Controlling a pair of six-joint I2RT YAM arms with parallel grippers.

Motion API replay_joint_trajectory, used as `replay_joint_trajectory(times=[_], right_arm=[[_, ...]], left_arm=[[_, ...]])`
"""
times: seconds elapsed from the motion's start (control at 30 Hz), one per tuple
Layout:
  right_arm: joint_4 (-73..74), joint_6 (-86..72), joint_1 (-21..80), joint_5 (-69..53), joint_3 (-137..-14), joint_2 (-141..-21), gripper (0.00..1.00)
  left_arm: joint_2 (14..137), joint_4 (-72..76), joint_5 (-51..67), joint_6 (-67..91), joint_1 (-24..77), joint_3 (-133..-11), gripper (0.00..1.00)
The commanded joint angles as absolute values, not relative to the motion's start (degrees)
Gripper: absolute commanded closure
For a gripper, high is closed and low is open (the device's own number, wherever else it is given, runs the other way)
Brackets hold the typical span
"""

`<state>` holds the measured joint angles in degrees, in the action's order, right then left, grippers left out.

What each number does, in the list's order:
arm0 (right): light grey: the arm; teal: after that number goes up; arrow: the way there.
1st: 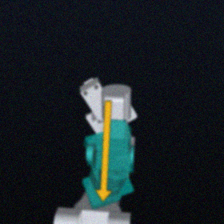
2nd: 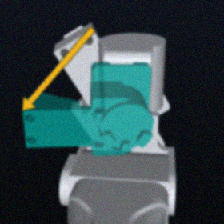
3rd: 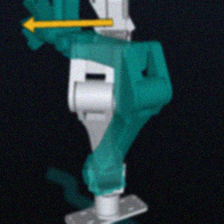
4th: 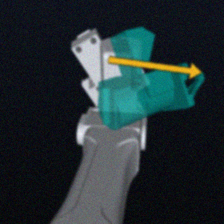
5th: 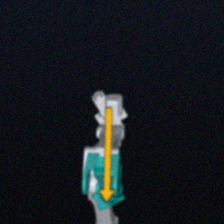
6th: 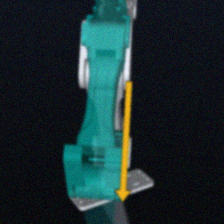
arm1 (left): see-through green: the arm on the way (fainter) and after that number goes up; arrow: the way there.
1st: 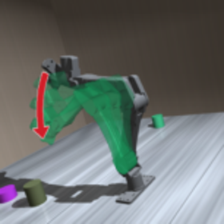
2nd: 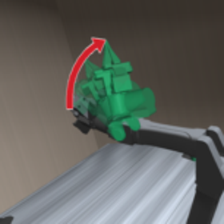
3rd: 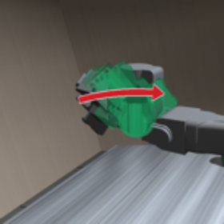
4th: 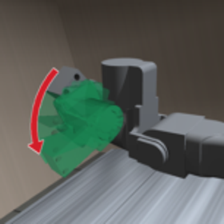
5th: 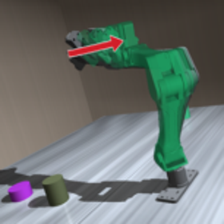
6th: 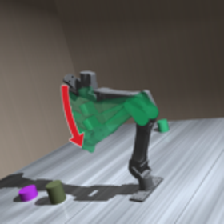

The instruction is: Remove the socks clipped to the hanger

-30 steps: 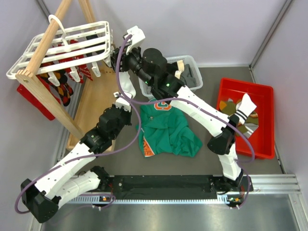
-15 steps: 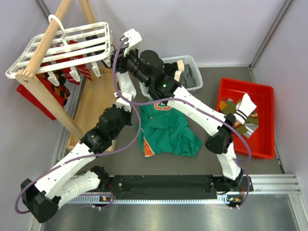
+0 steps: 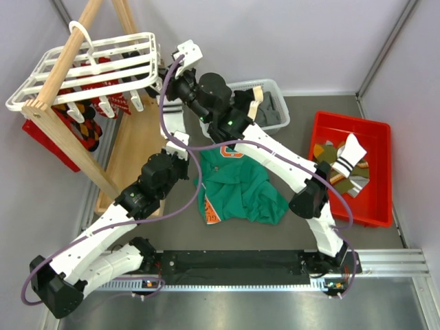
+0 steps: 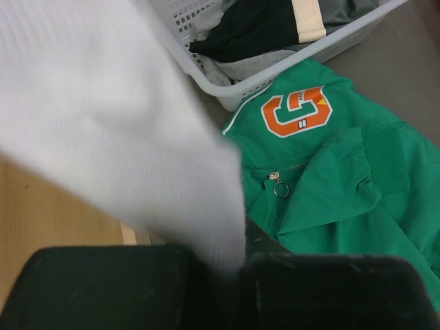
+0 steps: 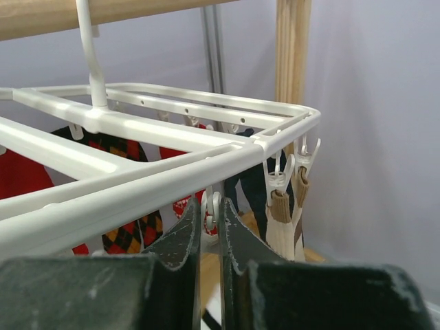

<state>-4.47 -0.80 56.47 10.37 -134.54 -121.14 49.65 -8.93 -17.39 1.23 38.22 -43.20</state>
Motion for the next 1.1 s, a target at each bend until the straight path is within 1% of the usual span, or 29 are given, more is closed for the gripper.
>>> replay_joint_trajectory(times=[0.0,0.27,0.3,0.33,0.37,0.43,0.47,0.53,0.57,0.6,0.67,0.73,0.77,0.8,0.87,0.9,0.97,1.0,1.07], right_arm=[[-6.5,-0.7,57.3,11.2,-137.6,-120.9,1.0],[-6.3,-2.2,57.3,10.7,-136.1,-119.5,1.0],[-6.4,-2.5,57.3,10.5,-135.3,-118.7,0.99],[-6.2,-3.2,57.3,10.3,-134.7,-118.1,0.93],[-6.2,-3.6,57.3,10.1,-134.0,-117.5,0.79],[-6.2,-4.7,57.3,9.7,-131.2,-115.0,0.72],[-6.2,-4.8,57.4,9.4,-129.8,-113.8,0.67],[-6.7,-5.3,57.3,6.5,-124.4,-109.9,0.6],[-6.4,-5.6,57.3,5.6,-122.5,-108.6,0.53],[-6.1,-5.9,57.3,5.3,-118.4,-106.9,0.5],[-5.4,-6.3,57.3,5.4,-113.6,-101.7,0.43],[-5.6,-6.3,57.3,6.1,-105.0,-97.9,0.41],[-6.1,-6.2,57.4,6.3,-101.8,-93.3,0.38],[-6.4,-6.2,57.3,6.6,-95.4,-91.2,0.36],[-5.9,-5.2,57.3,5.5,-89.3,-84.7,0.3],[-5.7,-4.8,57.3,5.2,-83.5,-82.5,0.28],[-5.6,-3.3,57.3,1.7,-75.2,-76.7,0.24],[-5.5,-2.7,57.3,0.2,-72.7,-75.0,0.24],[-5.1,-0.8,57.3,-6.6,-66.8,-71.7,0.23]], left_arm=[[48.9,-5.4,-17.1,0.6,38.3,-43.6,1.0],[46.3,-7.6,-15.5,3.2,38.3,-43.4,1.0],[45.7,-8.7,-14.9,3.7,38.3,-43.5,1.0],[45.1,-9.3,-13.3,4.6,38.3,-43.7,1.0],[43.8,-9.8,-12.4,5.0,38.3,-43.7,1.0],[42.5,-11.7,-10.3,6.8,38.3,-43.4,1.0],[41.1,-12.1,-9.5,7.1,38.3,-43.2,1.0],[39.7,-14.1,-8.0,8.4,38.3,-43.1,1.0],[38.5,-14.9,-7.4,8.9,38.3,-43.1,1.0],[37.8,-15.6,-7.3,9.1,38.3,-43.0,1.0],[35.9,-17.0,-6.7,10.0,38.3,-42.8,1.0],[34.7,-17.7,-5.5,10.9,38.3,-42.7,1.0],[34.1,-18.1,-4.7,11.2,38.3,-42.7,1.0],[33.9,-18.4,-3.1,11.4,38.3,-42.9,1.0],[33.8,-19.3,-1.8,12.0,38.3,-43.2,1.0],[33.6,-19.5,-0.4,12.1,38.3,-43.6,1.0],[33.1,-19.7,1.7,12.3,38.3,-43.8,1.0],[33.0,-19.7,3.3,12.4,38.3,-43.9,1.0],[32.5,-19.2,5.1,12.7,38.3,-44.3,1.0]])
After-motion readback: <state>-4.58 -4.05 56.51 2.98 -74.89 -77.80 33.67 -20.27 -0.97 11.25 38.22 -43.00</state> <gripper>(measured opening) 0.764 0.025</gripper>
